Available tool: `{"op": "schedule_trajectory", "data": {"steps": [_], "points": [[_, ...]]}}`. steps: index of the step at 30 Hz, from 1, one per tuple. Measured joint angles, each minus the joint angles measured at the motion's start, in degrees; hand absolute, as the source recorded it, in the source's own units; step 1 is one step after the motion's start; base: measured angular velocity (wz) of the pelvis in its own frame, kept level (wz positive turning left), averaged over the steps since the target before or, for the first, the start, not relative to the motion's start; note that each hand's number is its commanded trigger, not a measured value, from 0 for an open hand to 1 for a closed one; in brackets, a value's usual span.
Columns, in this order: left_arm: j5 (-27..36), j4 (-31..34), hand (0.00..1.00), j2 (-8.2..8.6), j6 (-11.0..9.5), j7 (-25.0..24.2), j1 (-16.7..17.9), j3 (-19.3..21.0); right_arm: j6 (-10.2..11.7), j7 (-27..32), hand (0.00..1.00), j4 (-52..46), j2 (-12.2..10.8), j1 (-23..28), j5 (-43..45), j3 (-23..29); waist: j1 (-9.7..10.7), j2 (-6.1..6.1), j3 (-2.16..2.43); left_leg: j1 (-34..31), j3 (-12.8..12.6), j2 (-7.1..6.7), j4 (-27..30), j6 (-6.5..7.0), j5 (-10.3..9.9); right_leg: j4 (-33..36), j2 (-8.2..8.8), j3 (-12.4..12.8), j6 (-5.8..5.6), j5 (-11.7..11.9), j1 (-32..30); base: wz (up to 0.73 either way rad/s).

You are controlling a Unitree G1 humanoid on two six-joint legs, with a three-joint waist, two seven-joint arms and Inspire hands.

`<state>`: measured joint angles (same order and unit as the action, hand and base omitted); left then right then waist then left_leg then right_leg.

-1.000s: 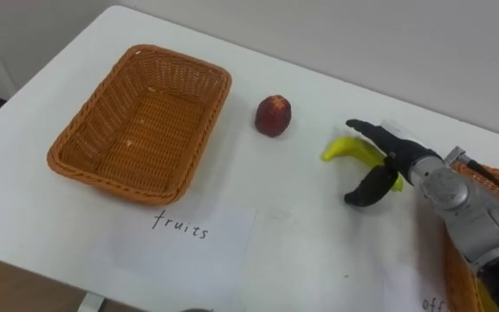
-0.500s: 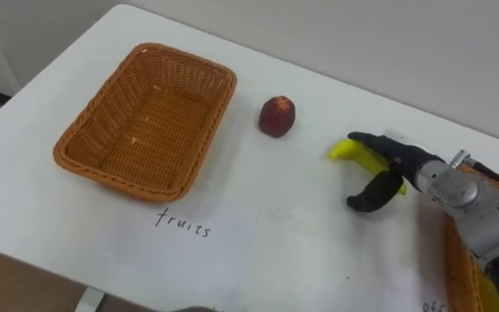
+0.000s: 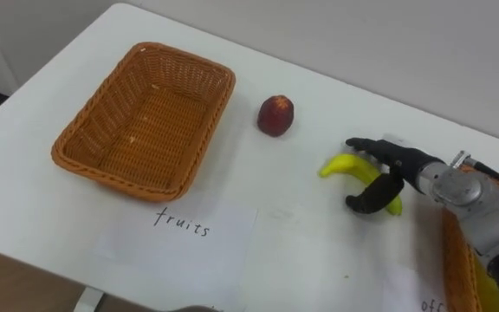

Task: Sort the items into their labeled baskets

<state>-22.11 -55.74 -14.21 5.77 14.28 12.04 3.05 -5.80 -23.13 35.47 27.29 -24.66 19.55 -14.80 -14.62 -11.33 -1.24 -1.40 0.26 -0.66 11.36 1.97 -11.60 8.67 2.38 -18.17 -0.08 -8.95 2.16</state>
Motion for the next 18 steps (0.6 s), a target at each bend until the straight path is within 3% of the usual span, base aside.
{"op": "schedule_trajectory", "data": {"steps": [12,13,15,16,18], "points": [[0.00,0.09,0.00,0.00,0.01,0.00,0.02,0.00,0.00,-0.25,0.00,-0.02,0.00,0.00,0.03,0.20,0.00,0.09,0.00,0.07,0.01,0.01,0.30,0.00,0.01,-0.02,-0.01,0.02,0.00,0.00,0.04,0.00],[0.00,0.09,0.00,0.00,0.01,0.00,0.02,0.00,0.00,-0.25,0.53,-0.02,0.00,0.00,0.03,0.21,0.00,0.10,-0.01,0.07,0.02,0.01,0.30,0.00,0.01,-0.02,-0.01,0.02,0.00,0.00,0.04,0.00],[-0.02,0.09,0.00,0.00,0.01,0.01,0.03,-0.03,0.00,-0.26,0.95,-0.03,0.00,0.01,0.03,0.21,0.00,0.11,-0.01,0.07,0.02,0.01,0.30,0.00,0.01,-0.02,-0.01,0.01,0.00,0.00,0.05,0.00],[-0.02,0.09,0.00,-0.01,0.01,0.01,0.04,-0.07,0.01,-0.26,1.00,-0.06,0.01,0.00,0.05,0.24,0.00,0.11,-0.01,0.07,0.02,0.01,0.30,0.00,0.01,-0.02,-0.01,0.01,0.00,0.00,0.06,0.00],[-0.02,0.09,0.00,-0.03,0.01,0.01,0.04,-0.26,0.02,0.28,1.00,-0.14,0.03,-0.03,0.41,0.35,-0.02,0.12,-0.01,0.06,0.05,0.00,0.30,0.00,0.01,-0.02,-0.01,0.01,0.00,0.00,0.07,0.00]]}}
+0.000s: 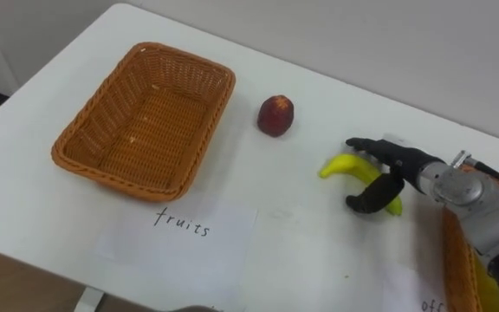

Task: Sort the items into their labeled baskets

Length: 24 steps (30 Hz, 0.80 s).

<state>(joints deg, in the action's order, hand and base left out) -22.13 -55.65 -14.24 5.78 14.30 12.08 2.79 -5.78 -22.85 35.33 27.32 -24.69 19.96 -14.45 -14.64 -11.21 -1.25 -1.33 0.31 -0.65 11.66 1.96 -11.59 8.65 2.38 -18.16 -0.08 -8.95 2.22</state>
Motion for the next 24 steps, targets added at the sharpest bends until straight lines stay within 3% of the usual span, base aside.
{"op": "schedule_trajectory", "data": {"steps": [10,16,24], "points": [[0.01,0.04,0.00,-0.32,-0.08,0.10,-0.12,-0.89,0.16,4.02,1.00,0.08,0.60,-1.41,1.16,-0.07,-0.14,0.28,-0.11,0.19,0.09,0.00,-0.21,0.00,0.00,-0.15,-0.09,-0.03,0.00,0.00,-0.06,0.00],[0.10,0.03,0.00,-0.40,-1.15,0.46,-0.49,-0.90,0.73,5.22,1.00,-0.32,1.54,-1.42,0.64,-2.31,-0.31,0.20,-0.06,0.67,0.09,0.01,-0.48,0.00,0.00,-0.14,-0.14,0.04,0.00,0.00,0.25,0.00],[0.15,-0.01,0.00,-0.38,-1.15,2.59,-1.25,-0.98,0.69,2.49,1.00,-2.60,1.56,-1.01,0.08,-4.58,-0.02,0.16,0.04,1.03,0.15,-0.01,-0.26,0.00,-0.01,-0.23,-0.14,0.72,0.00,0.00,0.76,0.00]]}}
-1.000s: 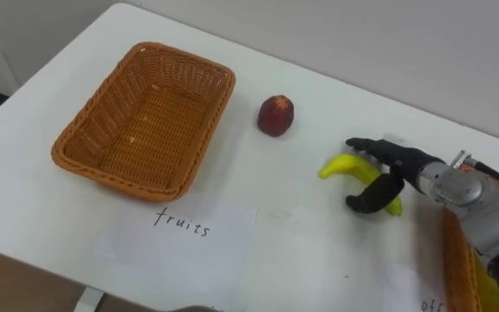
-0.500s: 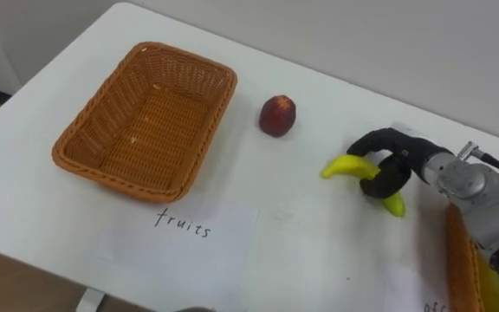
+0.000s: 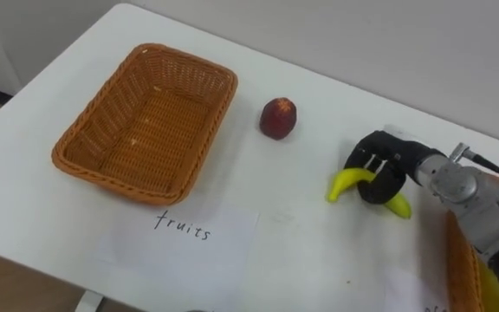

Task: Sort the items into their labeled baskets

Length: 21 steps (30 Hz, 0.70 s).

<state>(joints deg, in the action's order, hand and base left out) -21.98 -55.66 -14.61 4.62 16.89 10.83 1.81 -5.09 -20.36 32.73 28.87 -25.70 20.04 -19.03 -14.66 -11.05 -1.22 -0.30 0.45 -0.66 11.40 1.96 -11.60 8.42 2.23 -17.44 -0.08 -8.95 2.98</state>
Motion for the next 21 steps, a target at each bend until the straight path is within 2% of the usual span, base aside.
{"op": "schedule_trajectory", "data": {"steps": [6,10,14,17,21], "points": [[-0.01,0.28,0.00,0.23,0.08,-0.24,0.31,-1.15,-0.58,-2.32,1.00,-5.60,-0.01,2.24,0.53,0.00,0.55,0.83,0.48,0.18,-0.23,0.00,0.06,0.00,0.01,0.11,0.09,0.10,0.00,0.00,0.17,-0.01],[-0.03,1.02,0.00,0.28,0.11,-0.93,0.94,-1.26,-0.92,-4.18,1.00,-8.47,-0.02,2.94,0.70,0.02,1.14,1.25,0.36,0.97,-0.23,-0.01,-0.05,0.01,0.01,0.12,0.10,0.09,0.00,0.00,1.04,0.00],[-0.19,3.00,0.00,0.48,0.10,-1.56,2.18,-0.74,-0.95,-4.86,1.00,-13.46,-0.02,5.35,2.10,0.82,1.87,1.26,0.44,1.17,-0.24,0.00,-0.05,0.01,0.01,0.13,0.12,0.11,0.00,0.00,1.15,0.00],[-0.14,3.09,0.00,0.48,0.07,-1.97,2.35,-0.14,-0.78,-4.99,1.00,-15.45,-0.03,7.44,2.44,2.73,1.92,1.63,0.30,1.60,-0.28,-0.03,-0.09,0.03,0.02,0.17,0.24,0.17,0.00,0.00,1.47,0.00],[-0.14,3.05,0.00,0.52,-0.09,-2.04,2.58,1.43,-0.71,-5.26,1.00,-17.90,-0.05,7.76,3.15,5.37,3.07,1.92,0.43,2.25,-0.52,0.00,-0.62,0.11,0.11,0.18,0.49,0.39,-0.01,0.00,1.70,-0.04]]}}
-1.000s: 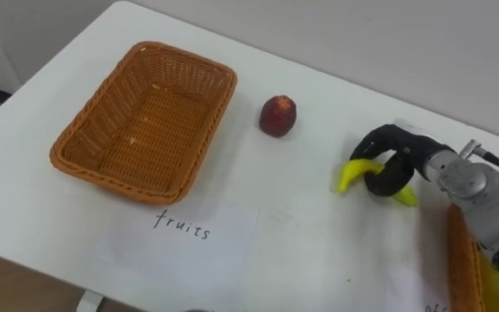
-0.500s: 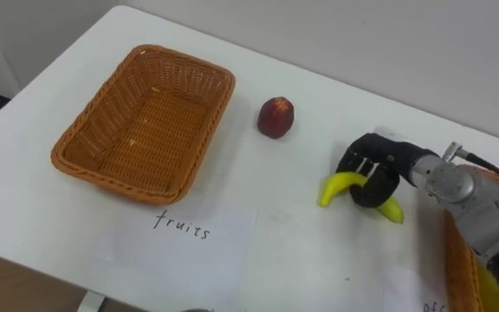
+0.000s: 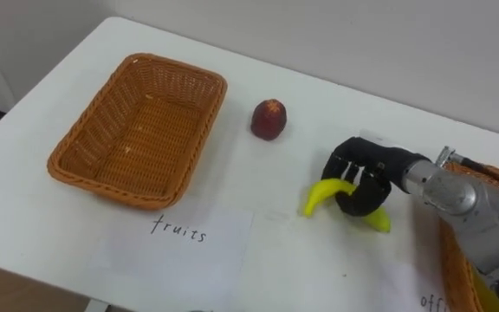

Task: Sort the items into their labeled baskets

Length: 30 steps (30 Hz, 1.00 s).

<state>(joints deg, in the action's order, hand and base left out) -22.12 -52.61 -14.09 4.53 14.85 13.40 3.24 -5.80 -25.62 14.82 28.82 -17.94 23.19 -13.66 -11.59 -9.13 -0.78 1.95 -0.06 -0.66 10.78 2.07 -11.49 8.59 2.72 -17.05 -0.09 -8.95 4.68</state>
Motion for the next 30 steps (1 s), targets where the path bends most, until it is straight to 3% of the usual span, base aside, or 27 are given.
{"op": "schedule_trajectory", "data": {"steps": [7,15,30], "points": [[0.05,-0.18,0.00,0.30,-0.48,1.00,0.10,0.23,0.14,0.46,1.00,-4.37,0.00,0.17,-0.44,3.48,1.07,0.07,0.44,0.83,-1.07,0.02,-0.07,0.03,0.02,0.07,0.04,1.19,-0.01,0.01,0.36,-0.07],[0.05,-1.47,0.00,0.71,-0.87,0.99,-0.02,-0.05,0.87,0.83,1.00,-4.95,-0.03,0.15,-0.93,3.69,1.56,0.69,0.17,2.82,-1.26,0.02,-0.88,0.07,0.02,0.10,0.08,1.20,-0.06,0.02,2.23,0.00],[-1.16,-0.02,0.00,1.03,-0.92,0.89,1.36,0.08,1.83,4.51,1.00,-9.01,-0.03,-0.28,-2.11,3.73,0.28,0.84,0.33,3.28,-1.18,-0.06,-1.05,0.18,0.11,0.15,0.07,1.28,-0.08,0.01,2.56,0.00]]}}
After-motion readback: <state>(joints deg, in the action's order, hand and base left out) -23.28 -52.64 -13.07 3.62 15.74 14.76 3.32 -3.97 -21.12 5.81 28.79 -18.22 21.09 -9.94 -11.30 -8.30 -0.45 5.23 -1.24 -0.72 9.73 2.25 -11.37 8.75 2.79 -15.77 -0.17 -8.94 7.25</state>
